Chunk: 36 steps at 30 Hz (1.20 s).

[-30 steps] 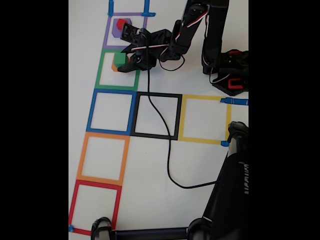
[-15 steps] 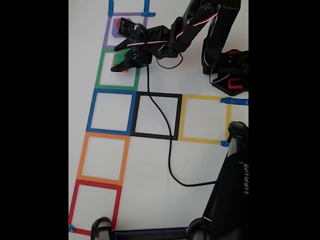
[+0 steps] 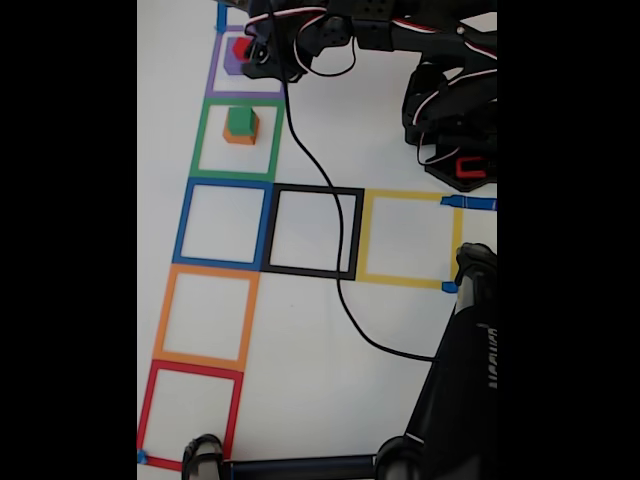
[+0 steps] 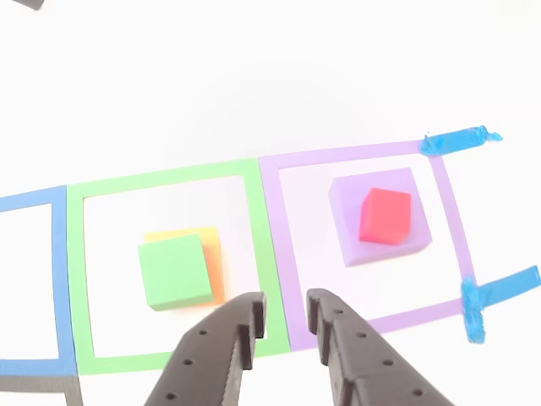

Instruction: Tower of hanoi

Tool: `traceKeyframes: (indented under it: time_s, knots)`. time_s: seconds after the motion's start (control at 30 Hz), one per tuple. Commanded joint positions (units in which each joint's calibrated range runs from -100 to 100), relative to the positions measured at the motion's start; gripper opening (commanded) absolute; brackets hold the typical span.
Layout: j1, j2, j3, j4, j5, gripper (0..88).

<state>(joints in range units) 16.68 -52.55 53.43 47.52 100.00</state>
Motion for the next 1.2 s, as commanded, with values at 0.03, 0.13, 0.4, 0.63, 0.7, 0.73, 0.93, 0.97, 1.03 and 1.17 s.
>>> traceKeyframes:
  time_s: [0.03, 0.13, 0.4, 0.63, 0.7, 0.73, 0.93, 0.97, 1.03, 1.17]
  knots:
    - [5.4, -2.9, -23.2, 24.7, 0.0, 1.1]
    - [7.5, -0.3, -35.6, 34.1, 0.0, 1.1]
    - [12.8, 1.2, -41.0, 39.7, 0.0, 1.2]
    - [17.9, -4.6, -12.9, 13.9, 0.0, 16.7]
    - [18.7, -5.0, -4.1, 3.6, 0.0, 21.8]
    - [18.8, -5.1, 0.5, -2.3, 0.0, 23.9]
    - [18.4, -1.0, 15.8, -25.7, 0.0, 28.2]
    - [18.1, 0.3, 17.0, -28.4, 0.0, 28.7]
    - [17.7, 3.6, 19.8, -35.6, 0.0, 29.4]
    - [17.4, 12.1, 20.9, -47.0, 0.0, 30.0]
